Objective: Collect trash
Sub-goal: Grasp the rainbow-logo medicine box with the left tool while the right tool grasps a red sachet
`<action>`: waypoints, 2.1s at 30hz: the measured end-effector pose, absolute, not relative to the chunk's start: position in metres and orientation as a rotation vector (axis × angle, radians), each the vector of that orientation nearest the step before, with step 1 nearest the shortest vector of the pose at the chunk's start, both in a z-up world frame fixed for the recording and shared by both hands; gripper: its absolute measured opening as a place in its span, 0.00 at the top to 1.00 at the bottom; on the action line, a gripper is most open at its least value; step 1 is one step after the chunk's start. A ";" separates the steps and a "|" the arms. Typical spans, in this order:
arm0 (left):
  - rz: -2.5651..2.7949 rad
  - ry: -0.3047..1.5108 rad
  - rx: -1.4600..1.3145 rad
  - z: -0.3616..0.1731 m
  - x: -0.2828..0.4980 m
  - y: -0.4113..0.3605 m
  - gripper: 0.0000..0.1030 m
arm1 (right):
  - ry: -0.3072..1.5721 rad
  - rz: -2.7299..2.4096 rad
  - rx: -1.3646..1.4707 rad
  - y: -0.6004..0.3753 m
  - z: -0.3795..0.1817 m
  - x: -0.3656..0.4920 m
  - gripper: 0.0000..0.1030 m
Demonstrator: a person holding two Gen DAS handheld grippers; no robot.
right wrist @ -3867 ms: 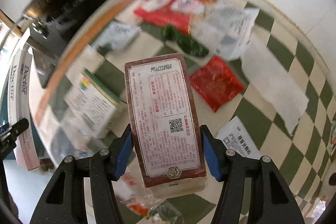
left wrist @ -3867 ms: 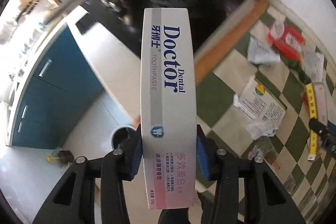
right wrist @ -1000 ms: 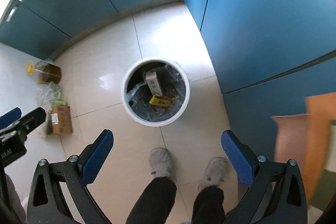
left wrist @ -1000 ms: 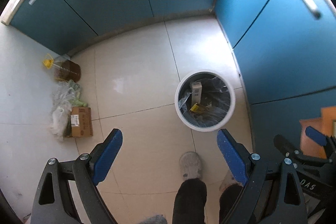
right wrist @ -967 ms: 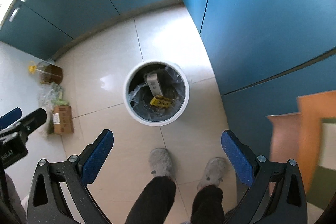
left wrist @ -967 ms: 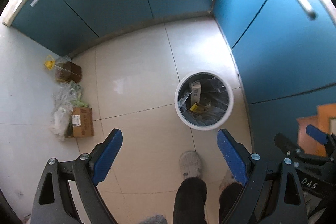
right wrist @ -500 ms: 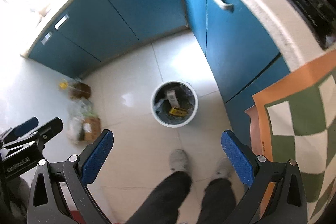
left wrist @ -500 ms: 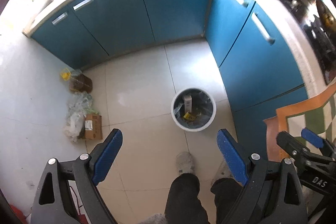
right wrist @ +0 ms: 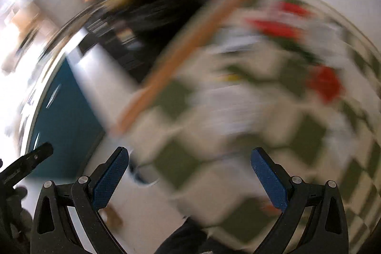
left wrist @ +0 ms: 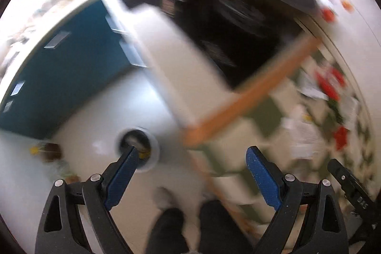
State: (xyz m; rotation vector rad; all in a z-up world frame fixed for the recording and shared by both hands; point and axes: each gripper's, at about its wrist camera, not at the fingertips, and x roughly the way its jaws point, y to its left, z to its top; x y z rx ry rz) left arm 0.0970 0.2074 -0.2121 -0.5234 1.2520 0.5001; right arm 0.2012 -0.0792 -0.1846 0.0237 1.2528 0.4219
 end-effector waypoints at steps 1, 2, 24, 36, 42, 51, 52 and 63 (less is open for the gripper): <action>0.453 1.283 -0.551 -0.222 0.118 0.197 0.11 | 1.261 0.360 0.058 -0.107 -0.191 0.216 0.00; 0.405 1.325 -0.575 -0.232 0.144 0.184 0.11 | 1.271 0.297 0.090 -0.136 -0.198 0.231 0.00; 0.207 1.616 -0.417 -0.310 0.339 0.029 0.20 | 1.337 0.066 0.323 -0.288 -0.270 0.303 0.00; 0.294 1.472 -0.177 -0.279 0.313 0.033 0.38 | 1.301 0.150 0.209 -0.203 -0.280 0.343 0.34; 0.296 1.404 -0.155 -0.250 0.299 0.045 0.38 | 1.233 0.151 0.148 -0.181 -0.272 0.339 0.84; 0.289 1.236 -0.212 -0.173 0.230 0.089 0.38 | 1.127 0.282 0.185 -0.182 -0.209 0.292 0.99; 0.293 1.221 -0.223 -0.167 0.220 0.100 0.38 | 1.120 0.296 0.184 -0.180 -0.203 0.286 0.99; 0.481 1.205 -0.364 -0.166 0.071 0.229 0.38 | 1.109 0.627 0.097 -0.053 -0.142 0.188 0.99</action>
